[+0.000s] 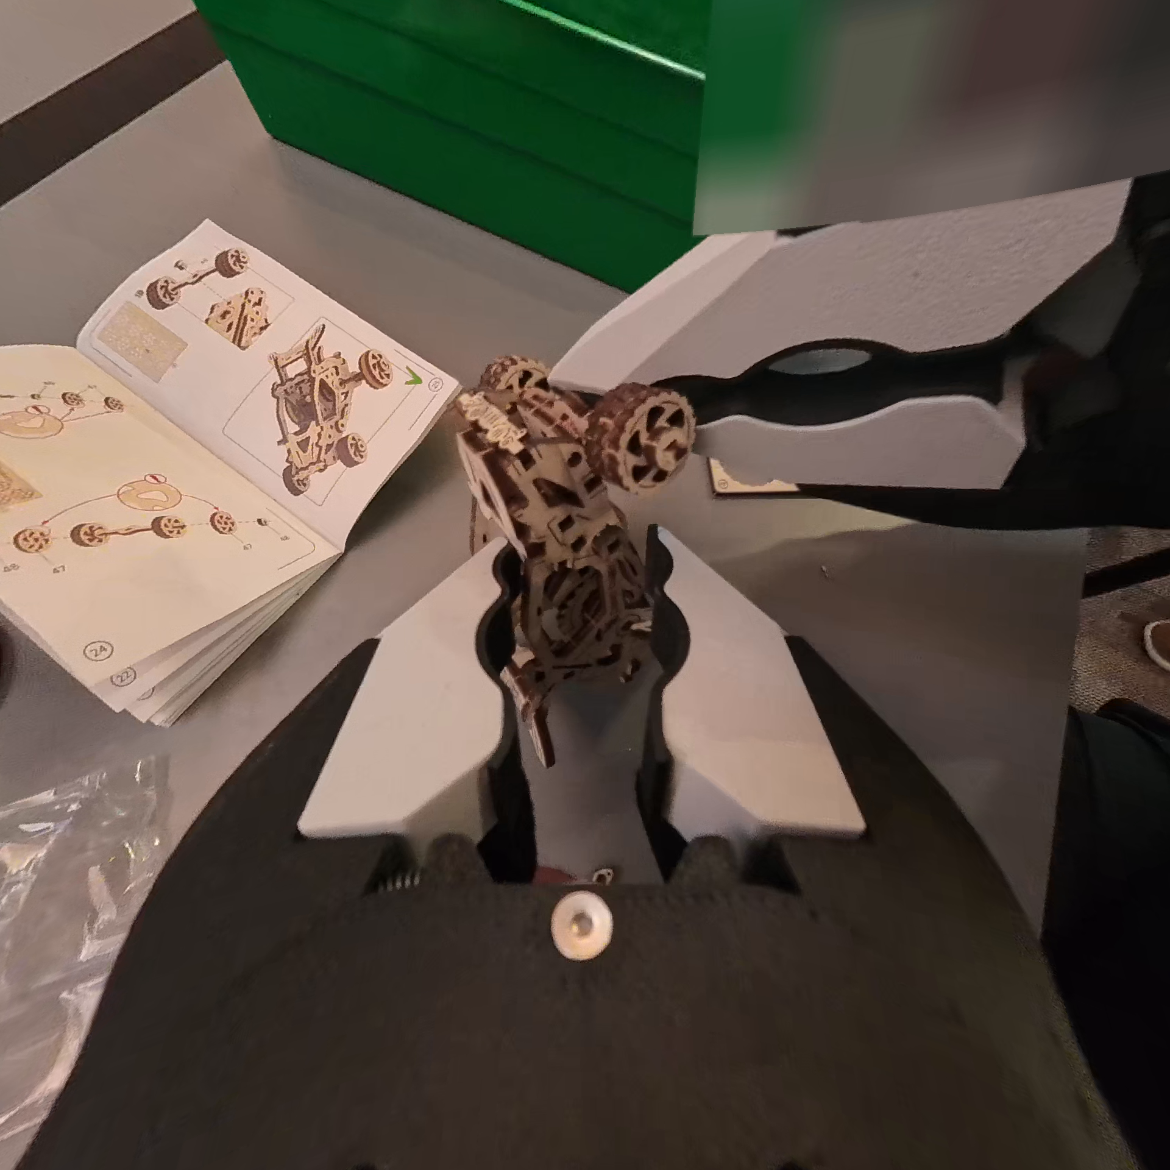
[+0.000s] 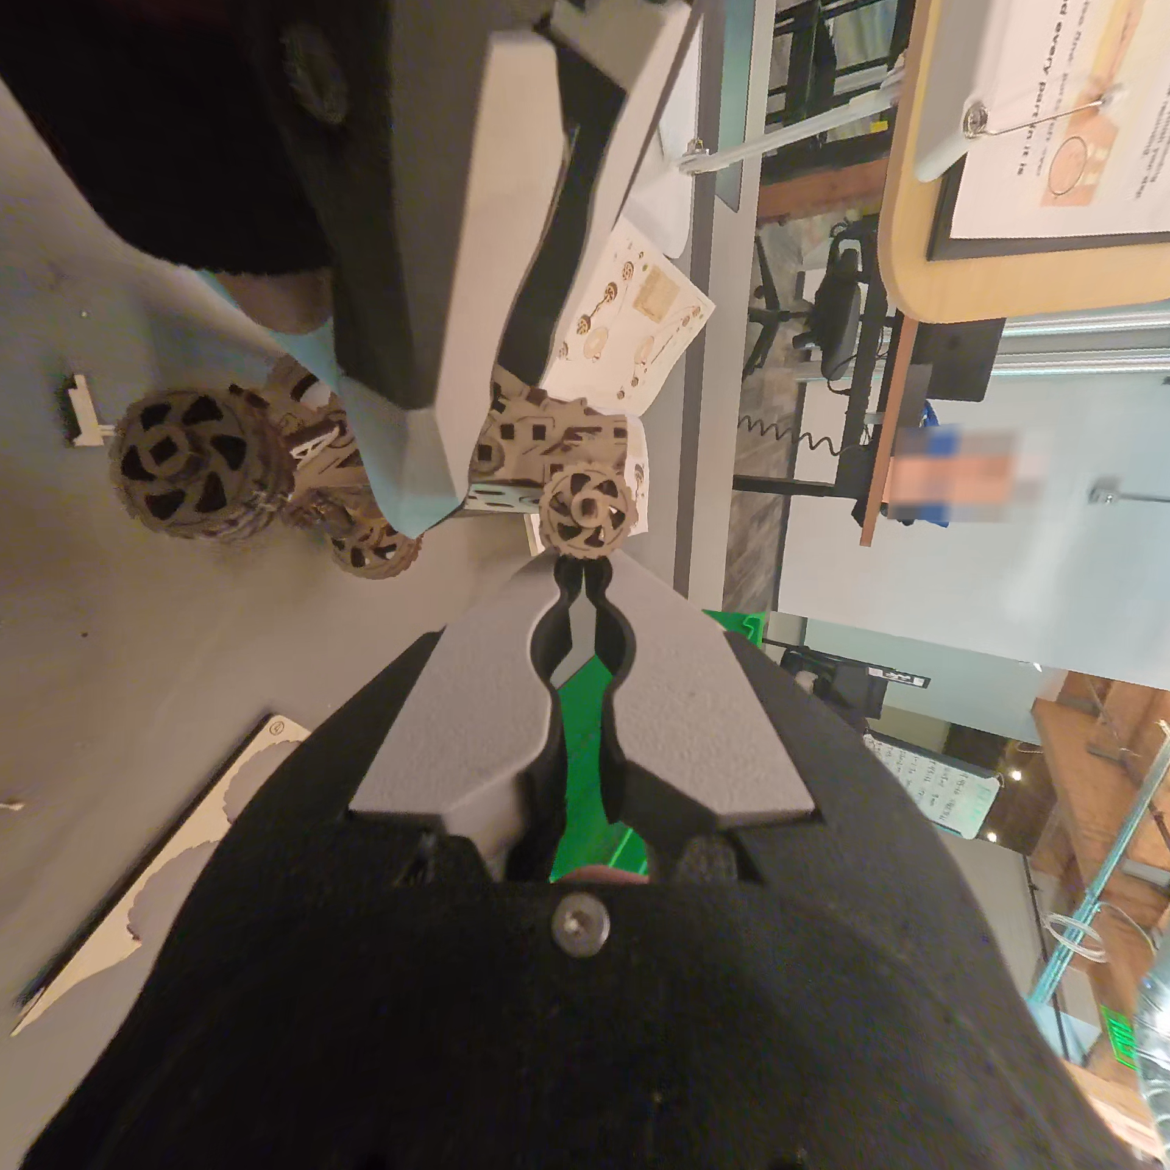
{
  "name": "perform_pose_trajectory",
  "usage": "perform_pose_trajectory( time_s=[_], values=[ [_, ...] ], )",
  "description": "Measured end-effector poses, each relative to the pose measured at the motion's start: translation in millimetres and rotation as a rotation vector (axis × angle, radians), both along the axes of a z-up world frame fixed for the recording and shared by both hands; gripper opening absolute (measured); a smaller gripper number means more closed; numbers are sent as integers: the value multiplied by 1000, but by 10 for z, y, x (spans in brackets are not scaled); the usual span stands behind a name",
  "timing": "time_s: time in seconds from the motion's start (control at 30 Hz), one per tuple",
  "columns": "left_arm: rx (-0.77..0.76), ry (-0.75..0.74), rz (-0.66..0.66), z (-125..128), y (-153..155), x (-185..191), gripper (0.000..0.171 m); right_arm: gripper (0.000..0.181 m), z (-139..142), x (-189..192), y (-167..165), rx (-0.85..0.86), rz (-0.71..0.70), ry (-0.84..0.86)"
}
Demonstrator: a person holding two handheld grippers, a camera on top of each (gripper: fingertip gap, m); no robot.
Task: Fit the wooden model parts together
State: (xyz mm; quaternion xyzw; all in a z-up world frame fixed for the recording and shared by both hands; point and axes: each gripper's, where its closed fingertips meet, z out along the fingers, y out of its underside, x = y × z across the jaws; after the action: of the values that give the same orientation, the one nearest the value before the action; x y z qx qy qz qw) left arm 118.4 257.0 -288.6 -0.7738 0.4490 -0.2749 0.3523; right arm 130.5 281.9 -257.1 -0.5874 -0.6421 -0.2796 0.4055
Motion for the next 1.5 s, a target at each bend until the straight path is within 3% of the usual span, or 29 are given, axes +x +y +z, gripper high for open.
perform_pose_trajectory(
  time_s=[0.37, 0.77, 0.93, 1.07, 1.5],
  values=[
    [19, -54, -85, -16, -76, 128, 43, 0, -4, -41, 97, -16, -4, 69],
    [-78, -214, -139, 68, -152, 68, 45, 0, -67, -76, 76, -55, 4, 199],
    [-155, -281, -145, 94, -188, 12, 58, 0, -121, -123, 2, -62, 4, 266],
    [-168, -315, -141, 128, -206, -21, 53, 0, -120, -141, -5, -72, 1, 311],
    [-83, -254, -133, 160, -179, -67, 55, 0, -151, -156, -70, -137, 3, 531]
  ],
)
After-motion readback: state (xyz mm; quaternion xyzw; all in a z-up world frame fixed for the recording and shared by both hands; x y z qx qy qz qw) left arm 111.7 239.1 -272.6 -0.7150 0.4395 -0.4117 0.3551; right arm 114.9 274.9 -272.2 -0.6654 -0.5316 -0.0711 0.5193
